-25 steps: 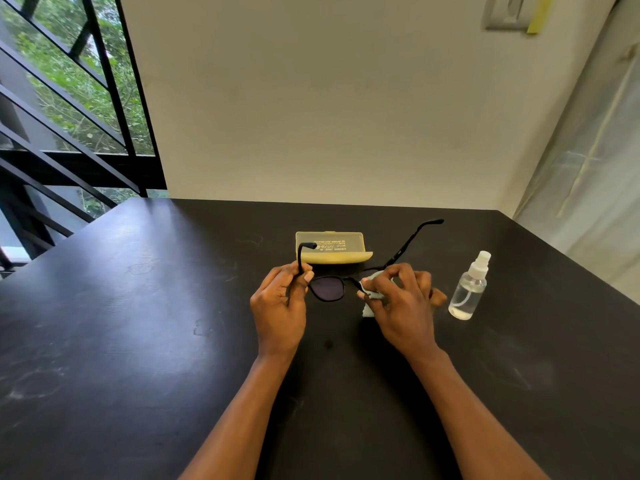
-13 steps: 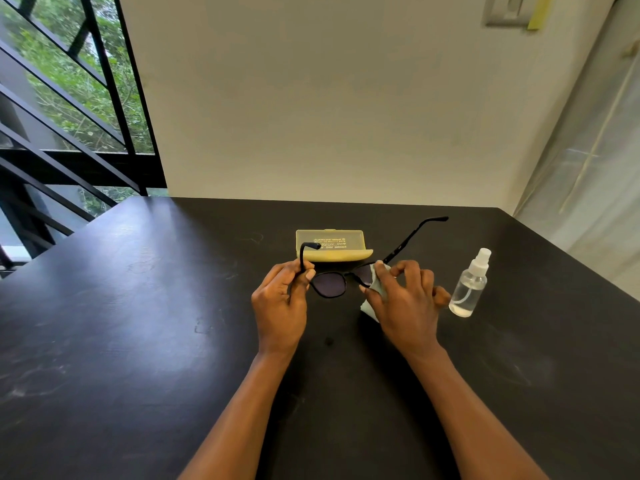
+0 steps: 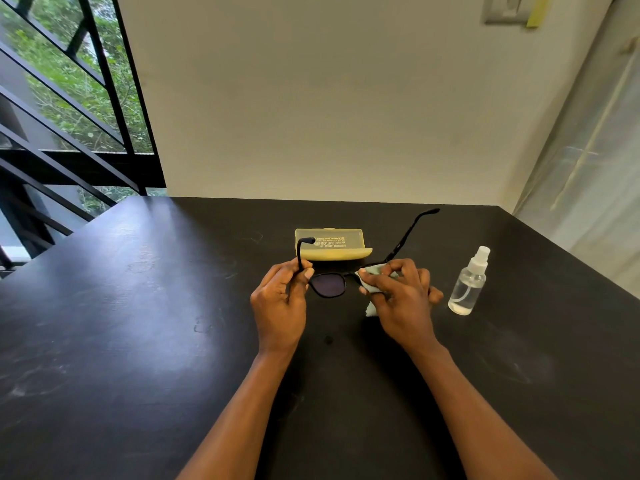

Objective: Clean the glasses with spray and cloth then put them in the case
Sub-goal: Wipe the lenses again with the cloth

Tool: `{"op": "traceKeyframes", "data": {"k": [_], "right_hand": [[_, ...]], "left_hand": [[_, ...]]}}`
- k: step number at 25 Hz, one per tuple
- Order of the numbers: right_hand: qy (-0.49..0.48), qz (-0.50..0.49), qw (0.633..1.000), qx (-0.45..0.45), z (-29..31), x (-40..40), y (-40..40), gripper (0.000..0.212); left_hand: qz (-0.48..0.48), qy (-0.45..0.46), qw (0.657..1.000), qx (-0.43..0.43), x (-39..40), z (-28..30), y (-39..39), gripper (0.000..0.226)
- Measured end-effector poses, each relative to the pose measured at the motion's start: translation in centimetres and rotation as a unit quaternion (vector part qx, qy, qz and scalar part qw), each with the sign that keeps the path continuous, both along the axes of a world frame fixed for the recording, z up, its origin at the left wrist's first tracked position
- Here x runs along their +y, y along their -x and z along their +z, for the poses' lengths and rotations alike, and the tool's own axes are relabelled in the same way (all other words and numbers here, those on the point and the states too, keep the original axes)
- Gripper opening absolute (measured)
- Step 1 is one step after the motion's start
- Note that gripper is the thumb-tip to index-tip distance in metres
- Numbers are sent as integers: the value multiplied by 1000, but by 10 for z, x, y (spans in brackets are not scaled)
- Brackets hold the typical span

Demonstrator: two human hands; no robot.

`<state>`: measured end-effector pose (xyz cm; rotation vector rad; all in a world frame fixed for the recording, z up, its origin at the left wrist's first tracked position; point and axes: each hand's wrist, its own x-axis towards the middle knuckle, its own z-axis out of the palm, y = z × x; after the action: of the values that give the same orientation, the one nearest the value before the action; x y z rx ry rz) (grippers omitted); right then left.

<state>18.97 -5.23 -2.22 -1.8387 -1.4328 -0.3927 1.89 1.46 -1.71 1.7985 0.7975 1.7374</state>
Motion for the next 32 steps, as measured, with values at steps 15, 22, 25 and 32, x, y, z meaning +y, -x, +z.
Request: {"op": "traceKeyframes", "data": {"k": [15, 22, 25, 32], "right_hand": [[1, -122, 985, -123, -1, -2, -2, 47], [42, -30, 997, -51, 0, -2, -2, 40], [3, -17, 999, -40, 1, -3, -2, 39], [-46, -10, 995, -87, 7, -9, -3, 23]], "left_hand": [[-8, -13, 1000, 11, -2, 2, -2, 19], [-5, -12, 1000, 15, -2, 2, -1, 19], [4, -11, 1000, 11, -2, 2, -1, 18], [29, -32, 999, 16, 1, 4, 1, 17]]}}
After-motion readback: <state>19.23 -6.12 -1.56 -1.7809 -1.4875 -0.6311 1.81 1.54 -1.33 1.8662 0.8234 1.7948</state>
